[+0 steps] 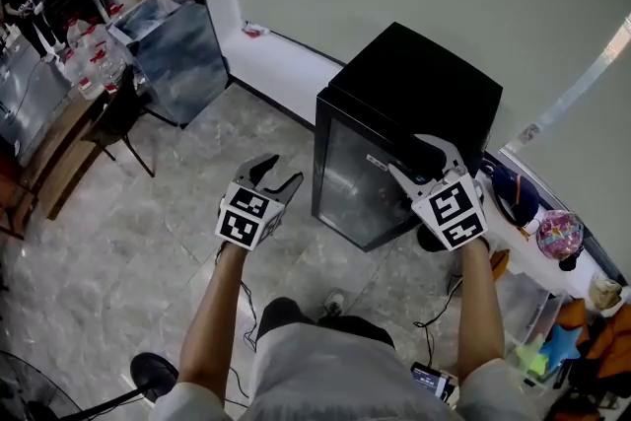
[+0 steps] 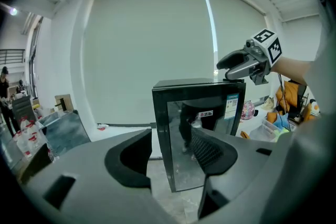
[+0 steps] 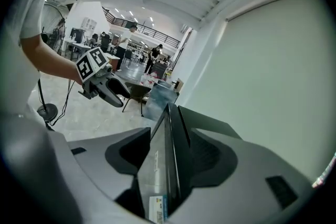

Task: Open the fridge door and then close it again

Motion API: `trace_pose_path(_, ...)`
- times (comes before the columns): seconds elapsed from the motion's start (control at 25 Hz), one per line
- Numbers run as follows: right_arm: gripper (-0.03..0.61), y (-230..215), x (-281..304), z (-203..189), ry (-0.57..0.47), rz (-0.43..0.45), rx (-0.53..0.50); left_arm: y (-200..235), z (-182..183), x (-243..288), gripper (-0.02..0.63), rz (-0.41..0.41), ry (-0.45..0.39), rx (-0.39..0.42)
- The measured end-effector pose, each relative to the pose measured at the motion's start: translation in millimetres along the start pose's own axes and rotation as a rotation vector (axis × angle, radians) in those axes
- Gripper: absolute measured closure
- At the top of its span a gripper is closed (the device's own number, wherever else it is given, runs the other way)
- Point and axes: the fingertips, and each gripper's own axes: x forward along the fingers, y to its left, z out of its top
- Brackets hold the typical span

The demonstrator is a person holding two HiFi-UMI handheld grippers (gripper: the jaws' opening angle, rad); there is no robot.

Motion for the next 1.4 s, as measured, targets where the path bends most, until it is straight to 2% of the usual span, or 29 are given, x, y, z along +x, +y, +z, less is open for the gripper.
trace_pose_path(0.32, 0.345, -7, 65, -8, 0.126, 0.070, -0.053, 38, -13, 74, 0.405, -0.150, 0.058, 0.002)
trace_pose_path(0.56, 0.345, -9, 99, -15, 0.252, 0.039, -0.034, 56, -36, 128, 0.406, -0.347, 0.116, 0.043)
trace_pose_path(0.72, 0.344, -15, 112, -19, 0.302, 0.025, -0.002, 64, -47, 157, 0.407, -0.432, 0.145, 0.050)
trace_pose_path(0.92, 0.344, -18, 113, -23, 0.333, -0.009, 0.057, 58, -65, 182, 0.425, -0.560, 0.205, 0.107)
trace_pose_path(1.08, 0.344, -16, 115, -22, 0.320, -0.038, 0.097, 56, -70, 192, 0.425, -0.616, 0.201, 0.098)
trace_pose_path(1.24, 0.360, -14, 117, -20, 0.321, -0.047, 0.082, 50, -67, 198, 0.425, -0.669, 0.190, 0.115)
trace_pose_path(1.4, 0.360, -17, 118, -22, 0.321, -0.055, 0.084, 45, -66, 204, 0.433, -0.678, 0.192, 0.131)
